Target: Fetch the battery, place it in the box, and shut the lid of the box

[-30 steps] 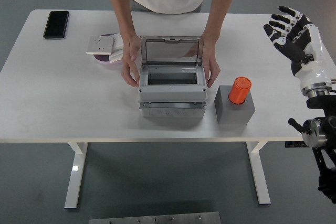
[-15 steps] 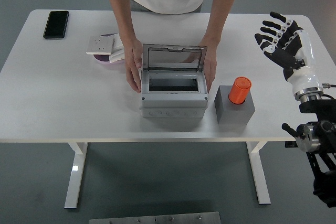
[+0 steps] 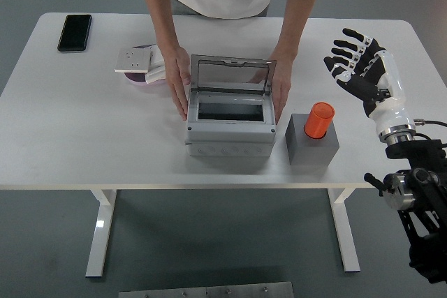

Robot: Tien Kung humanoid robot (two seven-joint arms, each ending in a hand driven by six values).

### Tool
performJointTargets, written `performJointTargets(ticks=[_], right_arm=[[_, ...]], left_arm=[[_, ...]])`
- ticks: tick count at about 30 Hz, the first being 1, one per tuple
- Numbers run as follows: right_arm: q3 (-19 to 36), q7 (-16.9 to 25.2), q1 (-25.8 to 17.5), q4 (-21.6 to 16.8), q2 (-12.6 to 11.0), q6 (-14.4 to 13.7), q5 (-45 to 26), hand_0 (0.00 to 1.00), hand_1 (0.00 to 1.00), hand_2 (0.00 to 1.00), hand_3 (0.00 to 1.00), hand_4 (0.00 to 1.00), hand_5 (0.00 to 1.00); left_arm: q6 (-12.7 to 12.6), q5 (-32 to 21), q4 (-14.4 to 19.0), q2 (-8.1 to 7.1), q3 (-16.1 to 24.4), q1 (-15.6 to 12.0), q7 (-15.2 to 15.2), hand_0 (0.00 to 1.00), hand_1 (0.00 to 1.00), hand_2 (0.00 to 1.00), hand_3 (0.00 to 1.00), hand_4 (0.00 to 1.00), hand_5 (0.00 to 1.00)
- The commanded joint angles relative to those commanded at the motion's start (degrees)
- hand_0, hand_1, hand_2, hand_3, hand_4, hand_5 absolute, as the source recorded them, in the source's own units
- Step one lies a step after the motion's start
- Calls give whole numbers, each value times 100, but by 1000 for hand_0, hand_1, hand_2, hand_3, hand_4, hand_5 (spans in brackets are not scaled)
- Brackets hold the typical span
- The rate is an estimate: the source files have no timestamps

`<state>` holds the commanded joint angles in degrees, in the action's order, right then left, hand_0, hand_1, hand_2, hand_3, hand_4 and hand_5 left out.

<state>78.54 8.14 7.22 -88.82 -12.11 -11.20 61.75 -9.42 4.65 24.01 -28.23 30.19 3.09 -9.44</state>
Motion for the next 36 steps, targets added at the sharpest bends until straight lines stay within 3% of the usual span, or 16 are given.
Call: performJointTargets(ticks=[36], right_arm=[[-615, 48, 133, 848, -204, -172, 88, 776, 677, 661, 746, 864, 71]], left_arm=[[39, 250, 7, 8, 89, 103, -91, 615, 728, 569, 582, 434, 2]])
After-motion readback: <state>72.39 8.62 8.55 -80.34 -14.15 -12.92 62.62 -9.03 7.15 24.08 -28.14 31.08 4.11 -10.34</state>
